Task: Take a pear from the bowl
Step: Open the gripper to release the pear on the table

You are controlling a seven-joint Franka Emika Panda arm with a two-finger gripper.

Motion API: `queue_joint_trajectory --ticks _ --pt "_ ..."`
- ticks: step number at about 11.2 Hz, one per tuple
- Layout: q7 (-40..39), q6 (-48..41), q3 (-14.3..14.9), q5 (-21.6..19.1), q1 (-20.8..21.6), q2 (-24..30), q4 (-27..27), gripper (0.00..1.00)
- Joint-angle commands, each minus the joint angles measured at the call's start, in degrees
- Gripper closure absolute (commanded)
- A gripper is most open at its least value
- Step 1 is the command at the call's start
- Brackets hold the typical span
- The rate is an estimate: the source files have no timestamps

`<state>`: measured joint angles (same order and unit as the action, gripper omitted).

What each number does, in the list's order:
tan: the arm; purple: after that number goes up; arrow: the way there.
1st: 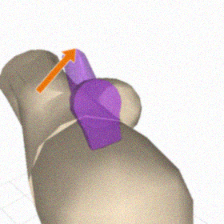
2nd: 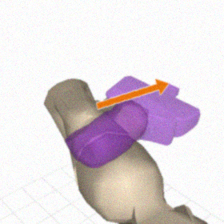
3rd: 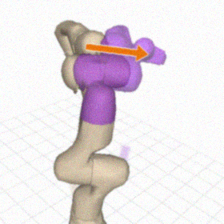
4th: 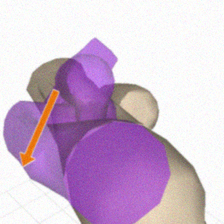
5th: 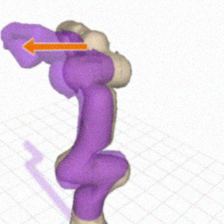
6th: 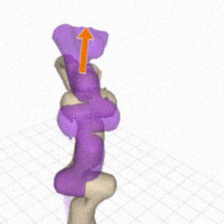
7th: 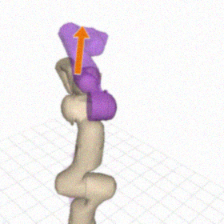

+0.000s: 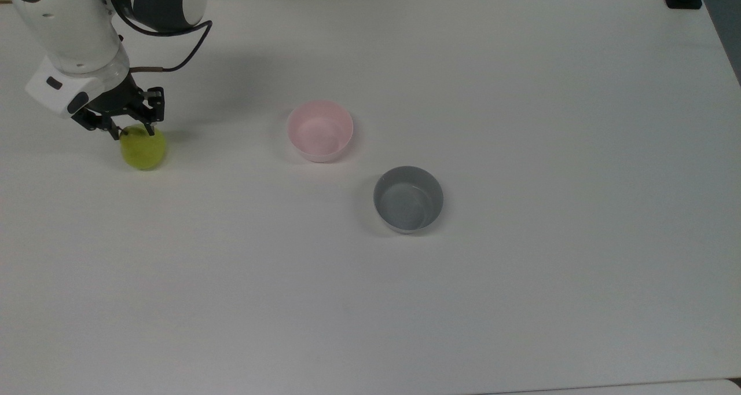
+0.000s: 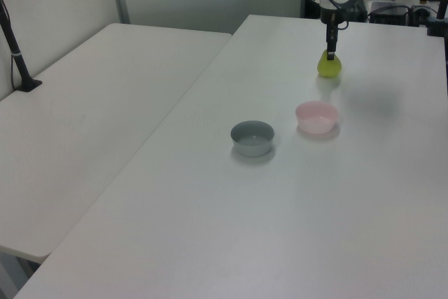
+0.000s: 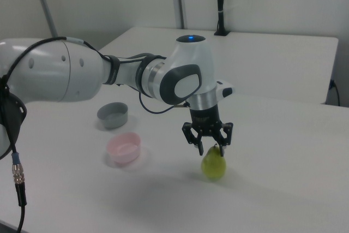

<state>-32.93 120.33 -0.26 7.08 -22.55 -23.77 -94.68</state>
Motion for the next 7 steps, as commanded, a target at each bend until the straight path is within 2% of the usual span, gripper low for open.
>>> queue_joint_trajectory --ticks 1,4,7 --pt "-0.65 1.23 0.35 0.39 -0.04 -0.22 0.82 0.0" --pt "1.1 -0.18 -0.17 -0.22 0.48 3.89 0.55 0.0" --pt "5.84 -9.12 -0.79 -0.49 3.02 10.39 0.82 0.0"
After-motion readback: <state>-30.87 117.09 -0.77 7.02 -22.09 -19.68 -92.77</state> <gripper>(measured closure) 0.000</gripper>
